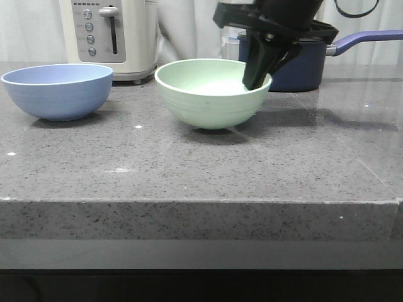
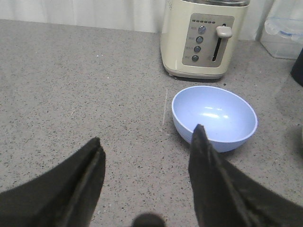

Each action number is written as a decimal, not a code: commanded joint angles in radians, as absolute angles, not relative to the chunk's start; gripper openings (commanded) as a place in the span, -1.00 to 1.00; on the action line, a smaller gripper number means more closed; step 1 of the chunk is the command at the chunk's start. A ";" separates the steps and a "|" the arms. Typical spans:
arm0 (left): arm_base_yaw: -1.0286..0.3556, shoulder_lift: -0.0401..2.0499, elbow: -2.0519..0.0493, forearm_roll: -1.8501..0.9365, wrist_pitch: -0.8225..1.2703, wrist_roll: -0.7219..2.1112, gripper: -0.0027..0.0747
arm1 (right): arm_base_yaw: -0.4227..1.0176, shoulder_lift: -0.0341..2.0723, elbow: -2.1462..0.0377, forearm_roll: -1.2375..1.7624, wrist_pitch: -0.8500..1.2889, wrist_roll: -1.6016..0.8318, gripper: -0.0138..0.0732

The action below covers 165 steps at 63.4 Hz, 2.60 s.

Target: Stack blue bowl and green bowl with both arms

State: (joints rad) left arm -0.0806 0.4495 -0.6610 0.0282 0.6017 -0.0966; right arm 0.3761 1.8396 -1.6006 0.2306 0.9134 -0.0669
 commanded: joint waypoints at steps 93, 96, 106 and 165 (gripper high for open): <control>-0.079 0.461 -0.687 0.027 0.551 -0.101 0.07 | 0.373 1.433 -1.154 0.212 0.682 -0.268 -0.82; -0.079 0.461 -0.687 0.027 0.551 -0.101 0.07 | 0.373 1.451 -1.157 0.261 0.680 -0.330 -0.82; -0.079 0.461 -0.687 0.027 0.551 -0.101 0.07 | 0.373 1.504 -1.157 0.381 0.647 -0.455 -0.82; -0.079 0.583 -0.794 0.025 0.638 -0.044 0.07 | 0.373 1.515 -1.157 0.387 0.589 -0.461 -0.83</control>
State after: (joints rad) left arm -0.0806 0.5171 -0.7140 0.0282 0.6681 -0.0642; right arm 0.3761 1.5516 -1.1295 0.3673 0.6331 -0.4486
